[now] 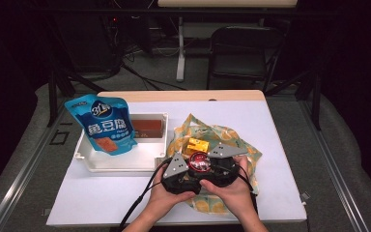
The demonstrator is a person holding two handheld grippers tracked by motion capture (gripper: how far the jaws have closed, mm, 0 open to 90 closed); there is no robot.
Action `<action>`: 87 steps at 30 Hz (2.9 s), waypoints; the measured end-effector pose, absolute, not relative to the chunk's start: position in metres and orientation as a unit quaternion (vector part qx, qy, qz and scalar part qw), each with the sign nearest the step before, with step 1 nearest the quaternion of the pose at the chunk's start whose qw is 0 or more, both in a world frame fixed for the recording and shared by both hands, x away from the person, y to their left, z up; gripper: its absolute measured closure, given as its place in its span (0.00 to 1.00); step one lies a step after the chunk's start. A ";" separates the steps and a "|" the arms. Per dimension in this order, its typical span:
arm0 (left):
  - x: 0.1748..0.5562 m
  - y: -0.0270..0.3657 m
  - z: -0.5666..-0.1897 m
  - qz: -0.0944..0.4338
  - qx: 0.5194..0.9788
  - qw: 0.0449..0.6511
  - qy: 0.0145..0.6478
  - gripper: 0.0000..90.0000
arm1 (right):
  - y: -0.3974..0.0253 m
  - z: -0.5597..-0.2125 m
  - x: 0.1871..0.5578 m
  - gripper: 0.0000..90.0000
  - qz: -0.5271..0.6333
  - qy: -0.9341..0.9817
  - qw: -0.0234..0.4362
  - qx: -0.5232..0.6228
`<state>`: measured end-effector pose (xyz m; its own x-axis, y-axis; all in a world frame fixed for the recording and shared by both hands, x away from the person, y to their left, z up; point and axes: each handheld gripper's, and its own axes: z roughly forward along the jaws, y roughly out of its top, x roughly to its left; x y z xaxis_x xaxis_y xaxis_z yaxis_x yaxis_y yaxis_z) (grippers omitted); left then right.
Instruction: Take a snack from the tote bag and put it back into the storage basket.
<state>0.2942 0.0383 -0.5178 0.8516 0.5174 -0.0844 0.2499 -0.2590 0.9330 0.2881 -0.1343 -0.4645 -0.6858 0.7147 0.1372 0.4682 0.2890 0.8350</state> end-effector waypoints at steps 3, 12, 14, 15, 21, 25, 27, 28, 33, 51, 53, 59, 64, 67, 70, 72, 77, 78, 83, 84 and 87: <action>0.293 0.039 -0.516 0.126 0.783 0.556 0.249 0.27 | -0.134 -0.465 0.288 0.27 0.472 0.791 0.131 0.366; 0.298 0.055 -0.518 0.119 0.779 0.550 0.277 0.28 | -0.144 -0.456 0.286 0.18 0.507 0.775 0.128 0.354; 0.300 0.060 -0.518 0.124 0.779 0.547 0.281 0.28 | -0.147 -0.454 0.285 0.17 0.515 0.771 0.126 0.352; 0.301 0.064 -0.518 0.119 0.781 0.547 0.278 0.28 | -0.149 -0.453 0.285 0.17 0.516 0.770 0.128 0.352; 0.303 0.080 -0.514 0.134 0.771 0.549 0.292 0.28 | -0.157 -0.453 0.287 0.16 0.518 0.764 0.133 0.362; 0.305 0.092 -0.510 0.140 0.770 0.550 0.293 0.28 | -0.162 -0.454 0.288 0.17 0.520 0.760 0.134 0.366; 0.306 0.098 -0.509 0.144 0.771 0.548 0.292 0.28 | -0.164 -0.456 0.289 0.17 0.517 0.761 0.135 0.368; 0.306 0.102 -0.509 0.146 0.770 0.548 0.294 0.28 | -0.164 -0.457 0.289 0.17 0.516 0.761 0.136 0.368; 0.308 0.118 -0.512 0.142 0.767 0.549 0.300 0.28 | -0.167 -0.463 0.292 0.17 0.510 0.761 0.137 0.376; 0.321 0.171 -0.515 0.173 0.743 0.549 0.342 0.28 | -0.186 -0.478 0.294 0.19 0.497 0.758 0.151 0.395; 0.323 0.177 -0.516 0.168 0.743 0.549 0.344 0.28 | -0.186 -0.479 0.295 0.19 0.497 0.757 0.150 0.397; 0.330 0.187 -0.525 0.171 0.738 0.539 0.367 0.28 | -0.187 -0.482 0.295 0.19 0.497 0.756 0.150 0.400; 0.335 0.191 -0.533 0.173 0.737 0.524 0.391 0.28 | -0.187 -0.484 0.296 0.19 0.493 0.757 0.149 0.402; 0.338 0.193 -0.538 0.172 0.736 0.518 0.401 0.28 | -0.187 -0.485 0.296 0.20 0.494 0.755 0.149 0.405; 0.342 0.194 -0.543 0.172 0.741 0.504 0.409 0.28 | -0.188 -0.486 0.297 0.20 0.494 0.755 0.146 0.405; 0.346 0.195 -0.547 0.168 0.743 0.497 0.417 0.28 | -0.188 -0.486 0.297 0.20 0.492 0.756 0.147 0.405; 0.353 0.193 -0.556 0.164 0.748 0.480 0.428 0.28 | -0.187 -0.487 0.297 0.20 0.491 0.758 0.146 0.404; 0.355 0.192 -0.558 0.163 0.750 0.476 0.429 0.28 | -0.187 -0.487 0.297 0.20 0.490 0.758 0.146 0.404; 0.359 0.189 -0.565 0.162 0.760 0.455 0.435 0.28 | -0.186 -0.489 0.297 0.20 0.491 0.757 0.146 0.406; 0.359 0.189 -0.565 0.160 0.762 0.452 0.435 0.28 | -0.186 -0.489 0.297 0.20 0.489 0.758 0.146 0.405; 0.360 0.187 -0.565 0.164 0.765 0.443 0.437 0.28 | -0.186 -0.489 0.297 0.20 0.489 0.759 0.145 0.404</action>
<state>0.3600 0.1868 -0.5648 0.5646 0.8141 -0.1360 0.5232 -0.2255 0.8219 0.2972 -0.1856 -0.4890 -0.6311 0.7559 0.1741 0.4718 0.1958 0.8597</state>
